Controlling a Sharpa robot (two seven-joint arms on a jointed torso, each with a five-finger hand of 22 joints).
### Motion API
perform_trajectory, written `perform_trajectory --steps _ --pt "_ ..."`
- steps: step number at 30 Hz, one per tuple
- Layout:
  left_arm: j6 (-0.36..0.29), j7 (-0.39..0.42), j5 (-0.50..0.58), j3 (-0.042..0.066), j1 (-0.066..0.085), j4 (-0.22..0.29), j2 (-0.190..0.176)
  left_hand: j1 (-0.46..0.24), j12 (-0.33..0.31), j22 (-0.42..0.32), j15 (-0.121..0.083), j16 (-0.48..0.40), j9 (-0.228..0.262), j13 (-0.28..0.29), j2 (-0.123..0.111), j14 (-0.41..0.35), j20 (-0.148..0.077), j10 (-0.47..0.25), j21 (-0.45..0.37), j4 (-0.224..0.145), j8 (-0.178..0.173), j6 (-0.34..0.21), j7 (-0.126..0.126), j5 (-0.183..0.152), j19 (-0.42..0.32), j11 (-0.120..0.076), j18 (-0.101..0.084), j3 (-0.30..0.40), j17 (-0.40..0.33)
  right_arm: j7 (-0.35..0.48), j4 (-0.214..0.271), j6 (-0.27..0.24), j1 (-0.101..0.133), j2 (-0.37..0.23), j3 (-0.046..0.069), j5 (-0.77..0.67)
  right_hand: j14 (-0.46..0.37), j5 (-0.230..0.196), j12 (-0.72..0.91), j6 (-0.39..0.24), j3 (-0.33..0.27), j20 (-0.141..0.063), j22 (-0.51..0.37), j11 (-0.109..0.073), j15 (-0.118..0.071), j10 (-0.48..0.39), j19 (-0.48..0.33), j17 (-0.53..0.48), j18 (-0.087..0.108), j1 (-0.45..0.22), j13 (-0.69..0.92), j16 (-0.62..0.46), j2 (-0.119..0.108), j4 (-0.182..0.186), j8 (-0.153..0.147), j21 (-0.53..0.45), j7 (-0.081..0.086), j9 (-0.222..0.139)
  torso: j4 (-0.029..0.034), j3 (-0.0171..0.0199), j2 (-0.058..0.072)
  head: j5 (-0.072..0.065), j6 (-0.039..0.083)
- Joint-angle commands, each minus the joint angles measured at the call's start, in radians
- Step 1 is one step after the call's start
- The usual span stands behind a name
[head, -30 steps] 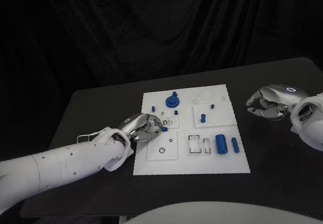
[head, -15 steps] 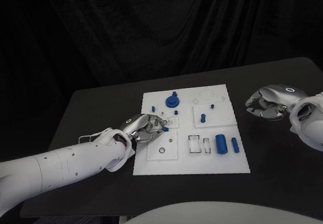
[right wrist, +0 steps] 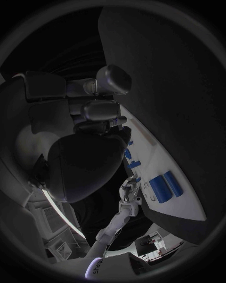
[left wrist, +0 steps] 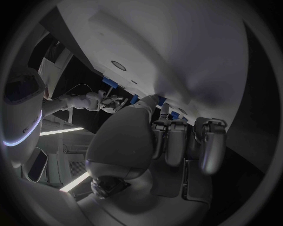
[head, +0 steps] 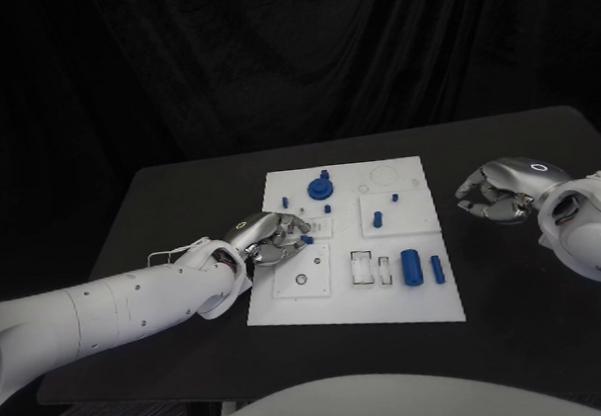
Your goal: Assemble the parts on the task board
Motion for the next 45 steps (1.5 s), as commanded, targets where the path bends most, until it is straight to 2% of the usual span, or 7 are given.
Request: perform_trajectory --steps 1,9,16,25,36,42,45 --pt "0.04 -0.001 0.001 -0.005 -0.008 -0.004 0.002 0.01 0.003 0.26 0.002 0.003 -0.005 0.261 0.002 0.104 0.002 0.106 -0.002 -0.001 0.016 0.05 0.003 0.0 0.095 0.0 -0.011 0.003 0.263 -0.006 0.001 0.004 -0.003 0.0 0.001 0.002 0.039 0.001 -0.004 0.004 0.003 0.001 0.107 0.002 0.004 -0.006 -0.003 0.0 -0.001 0.002 0.07 -0.002 -0.004 0.001 0.0 -0.007 -0.001 0.001 0.0001 -0.0005 0.0 0.001 0.0" --pt "0.041 -0.015 0.001 -0.005 -0.008 -0.01 0.005 0.017 0.003 0.26 0.001 0.003 -0.013 0.261 0.013 0.104 0.002 0.106 -0.002 -0.007 0.049 0.16 -0.01 0.003 0.096 0.0 -0.011 0.006 0.263 -0.007 0.001 0.006 -0.003 0.0 0.001 0.002 0.039 0.001 -0.004 0.004 0.003 0.001 0.107 0.002 0.004 -0.006 -0.003 0.0 -0.001 0.002 0.07 -0.002 -0.004 0.001 0.0 -0.007 -0.001 0.001 -0.0009 -0.0003 0.0 0.002 0.0" --pt "0.021 -0.007 0.001 -0.005 -0.009 -0.01 0.005 0.027 0.003 0.259 -0.016 0.003 0.012 0.261 0.025 0.104 -0.011 0.106 -0.004 -0.024 0.103 0.24 -0.04 0.008 0.094 -0.023 -0.011 0.0 0.263 -0.006 0.001 0.006 -0.003 0.0 0.001 0.002 0.038 0.002 -0.003 0.005 0.004 0.002 0.108 0.003 0.005 -0.005 -0.003 0.0 -0.001 0.003 0.072 -0.002 -0.004 0.0 0.0 -0.006 -0.001 0.002 -0.0003 0.0 0.0 0.002 0.0" --pt "-0.051 0.078 0.001 -0.005 -0.009 0.0 0.004 0.03 0.003 0.259 -0.027 0.003 0.036 0.261 0.024 0.104 -0.023 0.106 -0.005 -0.027 0.131 0.25 -0.05 0.035 0.094 -0.034 -0.011 0.002 0.263 -0.002 0.0 0.003 -0.004 0.001 0.001 0.002 0.038 0.001 -0.003 0.005 0.004 0.002 0.108 0.003 0.005 -0.005 -0.003 0.0 -0.001 0.003 0.072 -0.002 -0.004 0.0 0.0 -0.007 -0.001 0.002 0.0001 0.0001 0.0 0.005 0.0" --pt "-0.101 0.115 0.001 -0.004 -0.009 0.006 0.002 0.04 0.003 0.259 -0.028 0.003 0.041 0.261 0.032 0.104 -0.025 0.106 -0.004 -0.03 0.132 0.246 -0.046 0.044 0.094 -0.033 -0.011 0.013 0.263 0.002 0.001 0.002 -0.005 0.0 0.001 0.002 0.038 -0.001 -0.004 0.004 0.005 0.002 0.108 0.003 0.005 -0.006 -0.003 -0.001 -0.001 0.002 0.071 -0.004 -0.003 0.002 -0.001 -0.008 0.0 0.001 0.001 0.0002 0.0 0.002 0.0" --pt "-0.112 0.091 0.001 -0.004 -0.007 0.066 -0.029 0.036 0.003 0.26 -0.028 0.003 0.042 0.261 0.029 0.104 -0.025 0.106 -0.001 -0.026 0.133 0.249 -0.047 0.047 0.096 -0.033 -0.012 0.012 0.263 0.002 0.0 0.007 -0.005 0.001 0.001 0.004 0.038 -0.002 -0.004 0.003 0.004 0.002 0.108 0.003 0.005 -0.006 -0.003 -0.001 -0.001 0.001 0.07 -0.004 -0.003 0.002 -0.001 -0.008 0.0 0.001 0.0 0.0002 0.001 0.002 0.0" --pt "-0.092 0.053 0.001 -0.004 0.009 0.108 -0.053 0.031 0.003 0.261 -0.029 0.003 0.043 0.261 0.03 0.104 -0.026 0.106 0.0 -0.021 0.132 0.249 -0.049 0.047 0.097 -0.034 -0.012 0.012 0.263 0.003 -0.003 0.01 -0.005 0.005 0.001 0.011 0.038 -0.003 -0.005 0.003 0.004 0.002 0.107 0.003 0.005 -0.007 -0.004 -0.003 0.0 0.0 0.069 -0.006 -0.003 0.003 -0.001 -0.011 0.0 0.001 -0.0004 0.0001 0.001 0.004 0.0"
